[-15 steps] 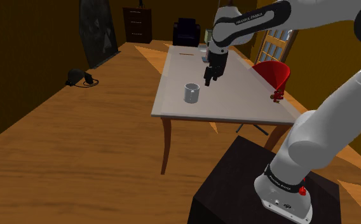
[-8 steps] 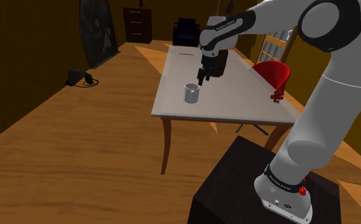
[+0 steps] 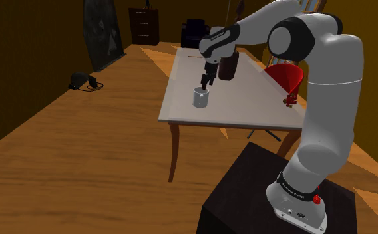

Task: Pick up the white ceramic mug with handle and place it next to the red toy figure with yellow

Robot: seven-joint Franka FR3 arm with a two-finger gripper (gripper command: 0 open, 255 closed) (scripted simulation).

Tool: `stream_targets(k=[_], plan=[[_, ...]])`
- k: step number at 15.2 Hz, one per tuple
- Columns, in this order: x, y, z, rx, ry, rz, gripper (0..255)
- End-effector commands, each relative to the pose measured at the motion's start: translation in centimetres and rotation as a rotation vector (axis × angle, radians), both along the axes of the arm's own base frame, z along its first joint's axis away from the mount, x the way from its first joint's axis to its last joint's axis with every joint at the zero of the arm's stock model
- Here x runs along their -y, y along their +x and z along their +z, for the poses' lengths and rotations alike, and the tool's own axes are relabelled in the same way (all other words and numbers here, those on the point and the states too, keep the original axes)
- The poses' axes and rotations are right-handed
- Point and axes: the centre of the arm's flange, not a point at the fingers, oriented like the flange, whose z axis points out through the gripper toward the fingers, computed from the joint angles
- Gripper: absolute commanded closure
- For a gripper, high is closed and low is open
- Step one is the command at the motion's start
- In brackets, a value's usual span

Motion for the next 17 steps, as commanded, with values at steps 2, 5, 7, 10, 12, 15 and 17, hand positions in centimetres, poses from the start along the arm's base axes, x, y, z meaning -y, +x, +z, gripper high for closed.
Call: stream_targets(k=[2,5,7,10,12,15,17], plan=[[1.2,2.0,-1.3,0.003,0.003,0.005,0],[1.2,2.1,-2.9,0.003,0.003,0.005,0],[1.2,2.1,-4.0,0.003,0.003,0.005,0],[1.2,2.2,-4.8,0.003,0.003,0.005,0],[1.2,2.2,-4.8,0.003,0.003,0.005,0],[1.2,2.2,-4.8,0.003,0.003,0.005,0],[1.2,2.2,-4.8,0.003,0.003,0.005,0]])
